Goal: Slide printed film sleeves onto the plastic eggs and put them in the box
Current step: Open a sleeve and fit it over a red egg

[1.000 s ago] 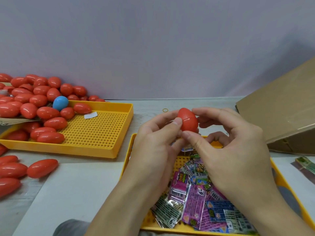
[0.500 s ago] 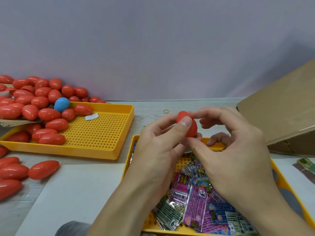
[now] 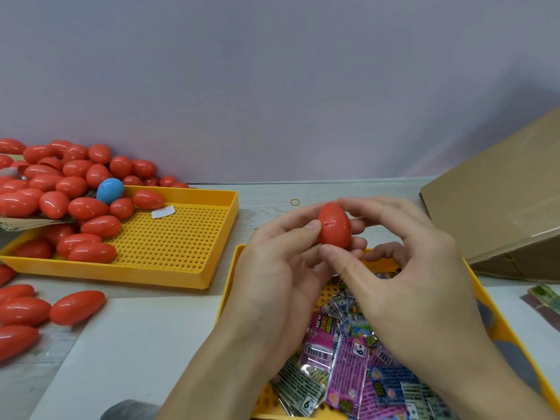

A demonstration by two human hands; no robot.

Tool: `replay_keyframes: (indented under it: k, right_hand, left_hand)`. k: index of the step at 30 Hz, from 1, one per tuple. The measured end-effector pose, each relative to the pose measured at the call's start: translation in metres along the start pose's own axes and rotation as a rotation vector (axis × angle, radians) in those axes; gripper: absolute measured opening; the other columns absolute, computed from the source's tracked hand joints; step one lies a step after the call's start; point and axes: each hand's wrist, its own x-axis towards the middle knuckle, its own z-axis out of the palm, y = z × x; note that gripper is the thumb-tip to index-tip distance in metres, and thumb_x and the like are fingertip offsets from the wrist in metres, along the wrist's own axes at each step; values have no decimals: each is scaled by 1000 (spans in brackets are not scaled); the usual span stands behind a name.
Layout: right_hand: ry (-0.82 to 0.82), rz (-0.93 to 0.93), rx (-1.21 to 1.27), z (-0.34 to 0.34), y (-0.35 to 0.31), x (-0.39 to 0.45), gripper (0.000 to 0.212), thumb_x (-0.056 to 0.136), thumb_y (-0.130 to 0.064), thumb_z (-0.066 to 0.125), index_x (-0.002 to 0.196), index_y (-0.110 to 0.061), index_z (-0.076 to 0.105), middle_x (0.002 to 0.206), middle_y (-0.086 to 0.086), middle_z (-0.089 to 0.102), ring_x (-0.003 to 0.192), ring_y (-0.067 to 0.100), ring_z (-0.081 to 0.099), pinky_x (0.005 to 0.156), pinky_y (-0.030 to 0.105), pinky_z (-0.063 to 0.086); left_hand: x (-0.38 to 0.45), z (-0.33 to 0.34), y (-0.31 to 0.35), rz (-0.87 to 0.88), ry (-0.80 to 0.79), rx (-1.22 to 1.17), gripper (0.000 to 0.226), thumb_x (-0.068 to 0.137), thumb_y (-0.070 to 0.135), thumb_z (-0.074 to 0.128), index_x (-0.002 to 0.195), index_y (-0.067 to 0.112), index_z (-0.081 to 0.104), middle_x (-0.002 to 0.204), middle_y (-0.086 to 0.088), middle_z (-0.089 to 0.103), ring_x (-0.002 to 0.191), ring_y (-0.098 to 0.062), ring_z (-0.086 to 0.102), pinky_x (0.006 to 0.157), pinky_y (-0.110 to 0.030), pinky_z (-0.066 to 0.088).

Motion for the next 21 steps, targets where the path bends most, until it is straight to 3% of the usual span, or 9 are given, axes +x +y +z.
replay_keyframes:
  k: [4, 7, 9, 12, 14, 18, 21]
  right_hand:
    - [-17, -9, -33, 0, 0, 0, 40, 74, -30, 80, 110, -39, 67, 106, -20, 63, 109, 6, 58, 71, 21, 52]
    - [-17, -15, -59, 0, 0, -1, 40, 73, -29, 78, 110, -39, 65, 103, -21, 63, 107, 4, 58, 71, 19, 51]
    - [-7, -14, -28, -1, -1, 0, 39, 79, -30, 79, 113, -39, 64, 100, -20, 63, 104, 5, 59, 68, 20, 52]
    - [3, 15, 37, -2, -1, 0, 17, 87, -35, 64, 103, -35, 68, 85, -14, 66, 81, 8, 65, 59, 24, 52]
    - [-23, 8, -42, -4, 1, 0, 13, 92, -32, 58, 90, -32, 71, 73, -14, 67, 64, 9, 64, 53, 26, 50]
    - [-230, 10, -224, -4, 0, -2, 12, 87, -22, 68, 78, -29, 73, 72, -24, 64, 61, 1, 61, 50, 9, 41]
    - [-451, 15, -305, 0, -5, -7, 4, 85, -27, 72, 81, -29, 73, 78, -28, 61, 68, -2, 59, 56, 5, 39]
  left_hand:
    - [1, 1, -2, 49, 33, 126, 19, 82, 16, 69, 92, 2, 77, 87, -12, 69, 78, -22, 67, 68, -29, 58]
    - [0, 2, -2, 86, 77, 212, 31, 75, 17, 71, 102, 3, 74, 86, -12, 72, 77, -21, 70, 68, -27, 58]
    - [2, 1, 1, 93, 154, 146, 29, 81, 13, 66, 107, -1, 67, 88, -17, 74, 80, -26, 74, 68, -27, 59]
    - [5, -2, 10, 101, 290, 42, 21, 99, 6, 51, 112, -6, 61, 90, -20, 74, 81, -28, 75, 67, -28, 60]
    - [6, -3, 15, 110, 351, -2, 22, 102, 4, 45, 112, -4, 63, 94, -22, 73, 79, -26, 75, 65, -27, 60]
    - [8, -8, 20, 115, 418, -42, 28, 100, 1, 41, 107, 4, 68, 98, -18, 65, 66, -19, 70, 57, -22, 55]
    - [11, -12, 22, 127, 437, -83, 23, 99, 4, 47, 100, -1, 69, 93, -19, 64, 66, -19, 69, 59, -21, 55]
